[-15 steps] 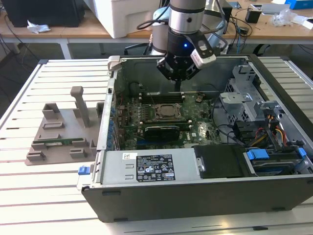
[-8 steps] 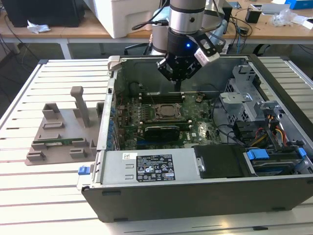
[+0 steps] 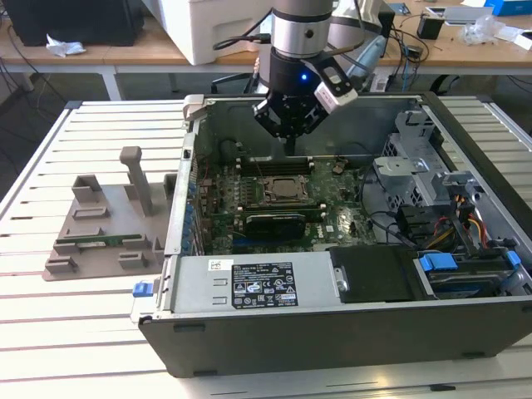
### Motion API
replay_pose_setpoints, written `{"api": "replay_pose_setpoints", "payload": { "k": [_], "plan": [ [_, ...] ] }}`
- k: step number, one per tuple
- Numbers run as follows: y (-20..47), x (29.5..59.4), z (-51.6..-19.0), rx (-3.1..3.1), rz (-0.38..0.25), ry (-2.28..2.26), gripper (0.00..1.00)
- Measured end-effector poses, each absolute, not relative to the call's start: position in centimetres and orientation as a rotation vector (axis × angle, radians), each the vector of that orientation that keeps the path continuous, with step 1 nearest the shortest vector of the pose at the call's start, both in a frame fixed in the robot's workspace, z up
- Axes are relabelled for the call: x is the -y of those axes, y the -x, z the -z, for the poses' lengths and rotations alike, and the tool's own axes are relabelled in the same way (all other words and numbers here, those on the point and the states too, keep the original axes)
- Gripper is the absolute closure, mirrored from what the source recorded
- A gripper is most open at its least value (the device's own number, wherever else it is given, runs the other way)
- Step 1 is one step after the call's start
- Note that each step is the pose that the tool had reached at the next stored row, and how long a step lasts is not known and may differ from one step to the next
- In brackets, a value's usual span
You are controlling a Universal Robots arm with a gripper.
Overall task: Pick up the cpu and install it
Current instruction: 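Install the first cpu locking lever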
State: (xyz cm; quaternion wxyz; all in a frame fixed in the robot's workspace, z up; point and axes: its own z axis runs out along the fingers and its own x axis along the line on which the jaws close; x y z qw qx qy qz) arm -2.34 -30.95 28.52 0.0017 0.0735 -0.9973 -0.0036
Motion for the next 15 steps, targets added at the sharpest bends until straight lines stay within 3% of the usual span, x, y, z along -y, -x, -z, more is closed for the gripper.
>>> {"api": "replay_pose_setpoints", "payload": {
  "k": [15],
  "plan": [
    [4.2, 30.9, -28.5, 3.13, 0.011, -0.231, 0.89]
  ]
}}
